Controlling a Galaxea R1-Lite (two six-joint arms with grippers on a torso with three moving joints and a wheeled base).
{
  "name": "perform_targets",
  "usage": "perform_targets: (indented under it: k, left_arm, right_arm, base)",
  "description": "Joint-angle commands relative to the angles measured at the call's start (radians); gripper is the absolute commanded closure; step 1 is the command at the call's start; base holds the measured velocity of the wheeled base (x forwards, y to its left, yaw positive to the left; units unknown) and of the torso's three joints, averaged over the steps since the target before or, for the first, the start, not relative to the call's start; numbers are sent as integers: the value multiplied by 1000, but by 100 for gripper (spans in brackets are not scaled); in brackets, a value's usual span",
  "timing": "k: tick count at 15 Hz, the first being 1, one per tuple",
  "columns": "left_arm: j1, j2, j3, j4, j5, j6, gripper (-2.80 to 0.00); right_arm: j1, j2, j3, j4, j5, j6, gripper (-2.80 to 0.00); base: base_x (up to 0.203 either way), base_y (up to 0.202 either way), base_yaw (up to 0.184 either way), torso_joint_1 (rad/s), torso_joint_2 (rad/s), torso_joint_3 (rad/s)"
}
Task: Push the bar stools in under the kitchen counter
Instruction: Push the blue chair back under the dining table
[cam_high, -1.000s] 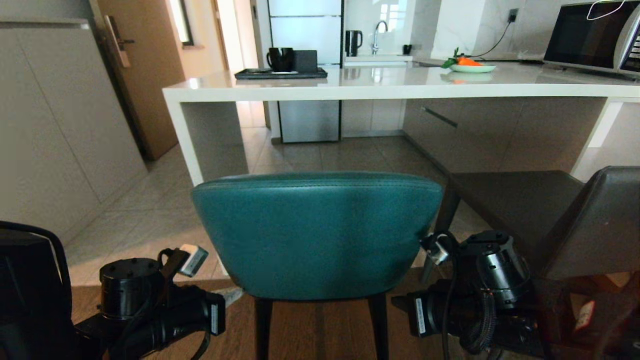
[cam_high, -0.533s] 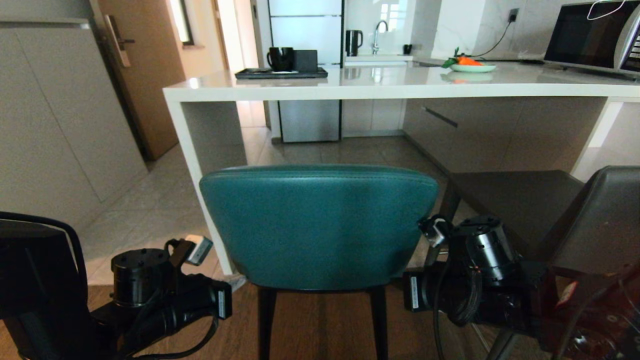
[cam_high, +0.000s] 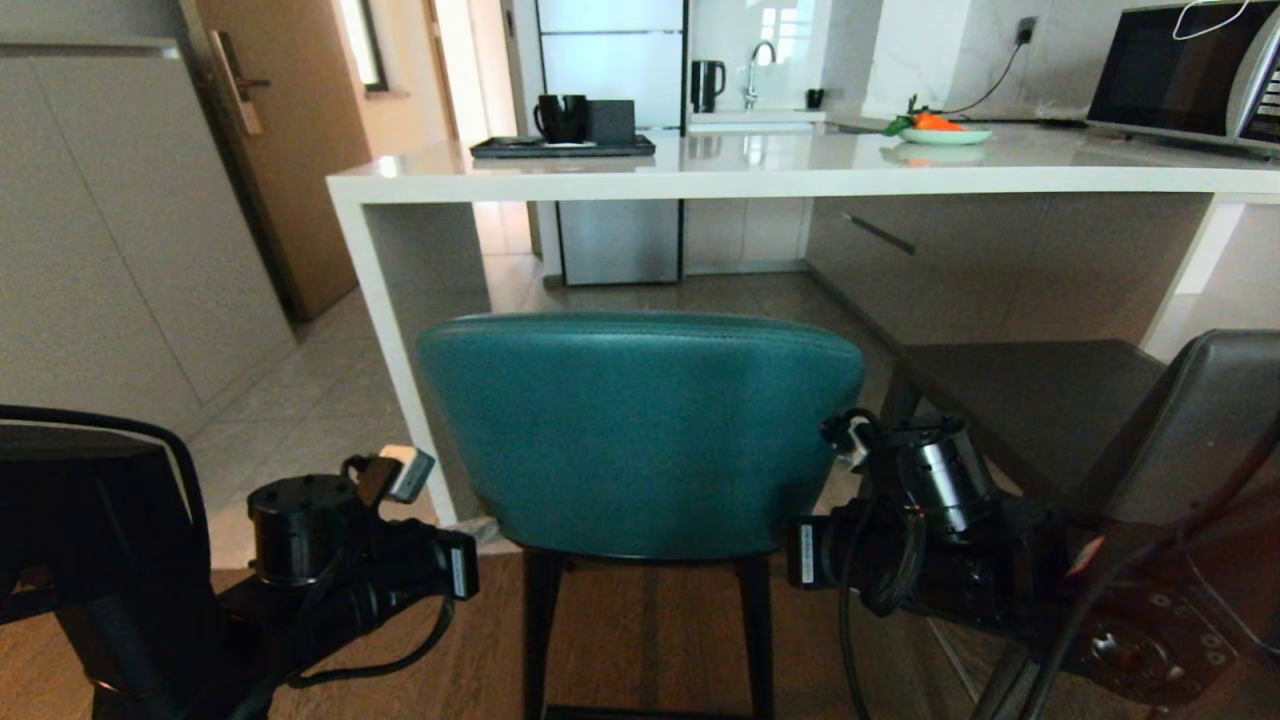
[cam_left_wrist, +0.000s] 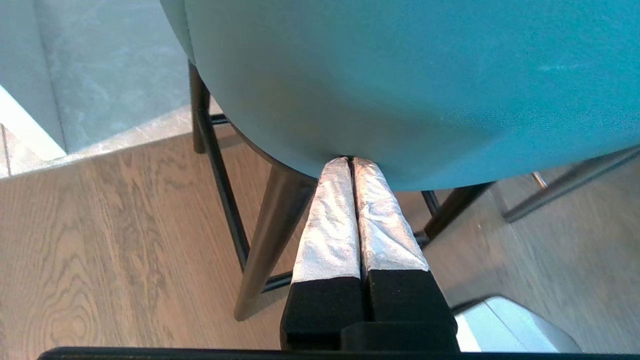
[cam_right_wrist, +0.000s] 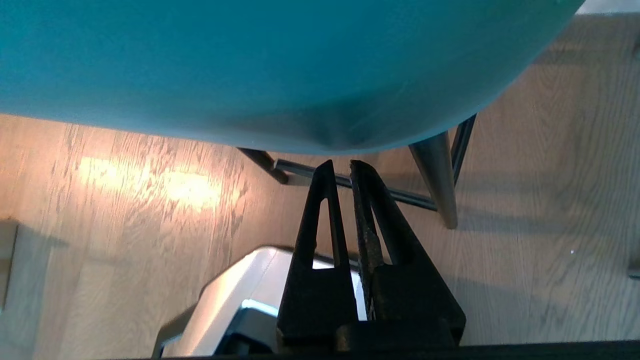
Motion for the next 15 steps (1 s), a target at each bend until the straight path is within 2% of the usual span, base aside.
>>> perform_targets:
  k: [1, 5, 9, 15]
  left_arm:
    - [-2, 20, -11, 0, -2, -2, 0]
    - [-1, 19, -15, 0, -3, -1, 0]
    - [2, 25, -27, 0, -3, -2, 0]
    - [-5, 42, -34, 0, -3, -2, 0]
  right_arm:
    - [-6, 18, -11, -3, -2, 2, 0]
    - [-54, 59, -98, 3, -29, 2, 0]
    - [-59, 110, -172, 21, -74, 0, 0]
    - [-66, 177, -268, 61, -84, -12, 0]
  base:
    - [0, 0, 0, 0, 0, 0]
    - [0, 0, 0, 0, 0, 0]
    - [0, 0, 0, 0, 0, 0]
    - [0, 0, 0, 0, 0, 0]
